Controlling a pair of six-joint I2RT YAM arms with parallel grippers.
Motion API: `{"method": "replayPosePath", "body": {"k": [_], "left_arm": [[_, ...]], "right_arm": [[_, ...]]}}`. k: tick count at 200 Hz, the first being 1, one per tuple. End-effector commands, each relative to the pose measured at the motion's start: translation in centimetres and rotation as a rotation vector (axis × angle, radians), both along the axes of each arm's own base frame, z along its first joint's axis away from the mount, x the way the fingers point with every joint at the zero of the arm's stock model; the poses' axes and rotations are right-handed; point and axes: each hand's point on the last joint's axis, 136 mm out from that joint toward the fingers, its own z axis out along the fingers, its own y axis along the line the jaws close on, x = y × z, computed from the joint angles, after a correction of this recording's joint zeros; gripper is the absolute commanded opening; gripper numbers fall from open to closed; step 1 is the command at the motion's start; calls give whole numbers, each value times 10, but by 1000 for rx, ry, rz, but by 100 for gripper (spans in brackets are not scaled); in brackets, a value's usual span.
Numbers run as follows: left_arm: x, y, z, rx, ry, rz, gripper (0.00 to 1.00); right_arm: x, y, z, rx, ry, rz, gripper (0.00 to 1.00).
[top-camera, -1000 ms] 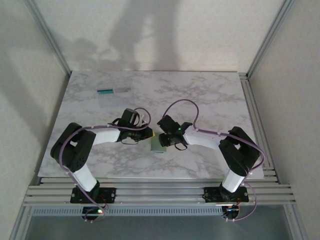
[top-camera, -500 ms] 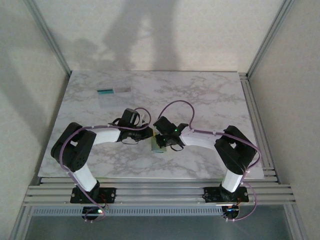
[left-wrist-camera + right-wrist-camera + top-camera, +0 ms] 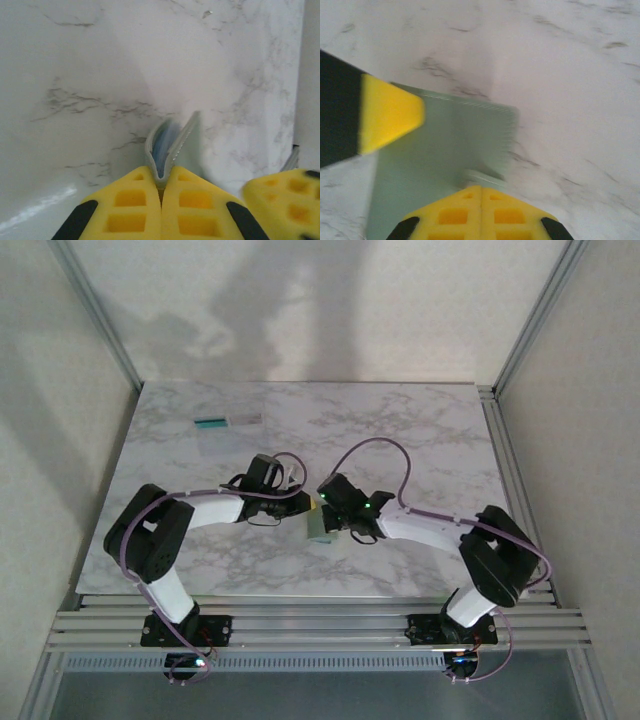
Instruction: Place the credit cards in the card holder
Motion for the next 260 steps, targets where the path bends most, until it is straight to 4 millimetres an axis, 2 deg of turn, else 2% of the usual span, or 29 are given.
{"method": "replayPosePath", "body": {"k": [1,30,43,53,58,71,79,91,111,131,148,160,186,260], "left_arm": [[-7,19,-29,99,59,16,0],[-7,17,-34,91,76,13,0],[-9,15,-33,82,78,4,0],[-9,15,-32,76,79,8,0],[-9,14,-31,71,81,10,0],[-9,11,-26,51,84,7,0],[-8,9,-23,42,78,2,0],[-8,9,-18,41,67,-1,0],[-7,11,-16,46,61,8,0],[-9,8,-15,31,69,-2,0],[-10,10,-17,41,67,2,0],[-10,11,-18,42,69,9,0],[-11,14,-20,61,62,9,0],[-9,26,-24,81,56,55,0]], "right_arm": [[6,-44,-5,-25,17,-126,0],[2,-51,-10,42,58,-136,0],[-3,-38,-11,78,74,-53,0],[-8,-21,-7,125,98,38,0],[-10,-14,-5,130,103,67,8],[-13,-1,-2,114,95,125,38],[-14,8,-1,108,84,153,50],[-12,19,-6,93,77,169,54],[-2,22,-18,19,84,148,55],[5,26,-32,-29,105,121,53],[10,20,-40,-93,100,70,45],[13,6,-41,-166,88,22,33],[14,-18,-38,-235,58,-69,0],[0,-66,-33,-306,58,-225,0]]}}
